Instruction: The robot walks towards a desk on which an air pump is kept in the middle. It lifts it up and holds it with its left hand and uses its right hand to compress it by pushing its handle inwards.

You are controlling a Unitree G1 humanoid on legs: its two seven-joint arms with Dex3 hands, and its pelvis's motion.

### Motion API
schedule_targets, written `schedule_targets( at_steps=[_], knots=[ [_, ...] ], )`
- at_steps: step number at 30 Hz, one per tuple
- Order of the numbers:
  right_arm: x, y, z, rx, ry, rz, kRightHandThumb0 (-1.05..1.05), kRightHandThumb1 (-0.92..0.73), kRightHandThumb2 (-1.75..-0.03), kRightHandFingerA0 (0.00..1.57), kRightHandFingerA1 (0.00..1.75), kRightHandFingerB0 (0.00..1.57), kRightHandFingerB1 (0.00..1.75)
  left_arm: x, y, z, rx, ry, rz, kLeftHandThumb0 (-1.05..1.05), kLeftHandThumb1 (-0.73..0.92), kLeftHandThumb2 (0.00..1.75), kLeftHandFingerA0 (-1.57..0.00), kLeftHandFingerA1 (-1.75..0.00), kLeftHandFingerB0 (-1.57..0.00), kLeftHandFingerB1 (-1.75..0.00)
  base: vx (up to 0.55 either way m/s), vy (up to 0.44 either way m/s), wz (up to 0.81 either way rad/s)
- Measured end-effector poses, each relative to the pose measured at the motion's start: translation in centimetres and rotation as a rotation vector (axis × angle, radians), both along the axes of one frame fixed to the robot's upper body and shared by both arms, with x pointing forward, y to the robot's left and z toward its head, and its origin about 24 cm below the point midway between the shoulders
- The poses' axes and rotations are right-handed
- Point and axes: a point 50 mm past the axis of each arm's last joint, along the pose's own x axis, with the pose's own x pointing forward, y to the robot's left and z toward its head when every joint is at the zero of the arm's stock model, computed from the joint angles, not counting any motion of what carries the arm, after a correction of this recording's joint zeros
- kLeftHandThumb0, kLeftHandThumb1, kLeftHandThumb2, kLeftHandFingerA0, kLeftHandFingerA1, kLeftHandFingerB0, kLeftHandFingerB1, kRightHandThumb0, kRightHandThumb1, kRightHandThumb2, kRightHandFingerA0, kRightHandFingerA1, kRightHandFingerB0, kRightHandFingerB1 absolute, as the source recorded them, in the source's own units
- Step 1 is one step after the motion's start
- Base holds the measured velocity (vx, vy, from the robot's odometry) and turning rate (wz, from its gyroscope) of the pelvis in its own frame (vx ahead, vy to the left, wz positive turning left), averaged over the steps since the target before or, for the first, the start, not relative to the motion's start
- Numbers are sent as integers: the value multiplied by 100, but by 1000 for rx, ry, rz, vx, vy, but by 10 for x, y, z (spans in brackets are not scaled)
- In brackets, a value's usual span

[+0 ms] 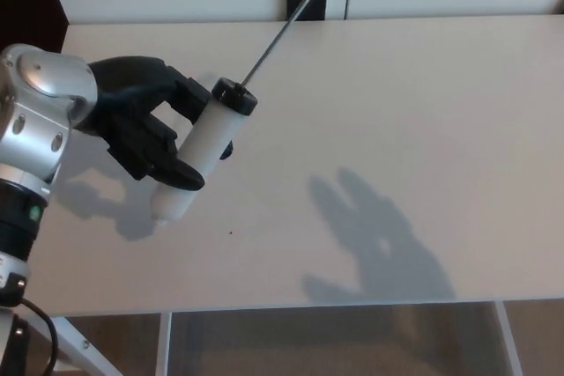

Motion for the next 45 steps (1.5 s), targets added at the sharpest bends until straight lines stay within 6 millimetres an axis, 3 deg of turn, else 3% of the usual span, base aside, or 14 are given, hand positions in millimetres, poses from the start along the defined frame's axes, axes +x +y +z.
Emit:
schedule_targets(
  at_steps=[6,7,9,16,18,19,21,23,28,32,34,39,42,45],
  knots=[
    [32,8,2,-131,25,63,-97,-81,-117,7,15,7,9,-7,-1,-1,-25,85,-40,-19,68,92,-109,-139,-84,-131,0,0,0],
    [32,8,2,-131,25,63,-100,-80,-117,8,14,8,7,-7,-1,-1,-25,85,-40,-20,66,95,-103,-147,-82,-136,0,0,0],
    [45,11,8,-209,28,89,-100,-80,-117,8,14,8,7,-15,0,-6,37,118,-107,-20,66,95,-103,-147,-82,-136,0,0,0],
    [50,14,15,-230,26,106,-99,-81,-119,6,13,5,7,-23,-1,-13,203,95,-205,-15,66,102,-101,-149,-84,-136,0,0,0],
    [51,14,17,-232,30,108,-95,-78,-118,1,14,1,9,-26,-1,-16,250,87,-232,-14,67,100,-97,-149,-81,-137,0,0,0],
    [51,14,18,-233,33,110,-94,-78,-117,1,13,0,10,-28,-1,-18,288,80,-252,-19,74,90,-92,-146,-79,-142,0,0,0],
    [52,14,20,-237,36,112,-97,-82,-117,5,13,4,8,-30,-1,-20,328,72,-276,-21,79,89,-94,-136,-81,-140,0,0,0],
    [54,13,23,-246,36,113,-96,-83,-117,6,15,6,10,-32,0,-22,374,61,-301,-21,81,85,-94,-137,-80,-139,0,0,0],
    [58,14,32,-260,24,117,-92,-82,-118,0,17,0,12,-37,2,-25,485,16,-357,-19,78,81,-93,-134,-76,-141,0,0,0],
    [65,17,37,-261,28,130,-94,-83,-116,4,16,4,11,-40,3,-23,586,-50,-399,-20,78,78,-91,-135,-74,-141,0,0,0],
    [70,18,32,-255,59,137,-93,-82,-116,7,18,7,13,-41,2,-20,615,-88,-413,-21,80,75,-86,-139,-69,-141,0,0,0],
    [80,20,16,-245,146,155,-91,-83,-115,6,19,6,14,-42,-1,-15,648,-152,-427,-19,79,70,-91,-127,-66,-141,0,0,0],
    [88,23,-2,-232,229,167,-90,-84,-116,5,20,6,14,-42,-6,-9,652,-196,-430,-18,79,71,-92,-133,-71,-144,0,0,0],
    [93,25,-14,-232,282,168,-83,-83,-116,5,26,5,20,-41,-7,-6,656,-215,-424,-18,80,69,-88,-128,-67,-138,0,0,0]
  ],
)
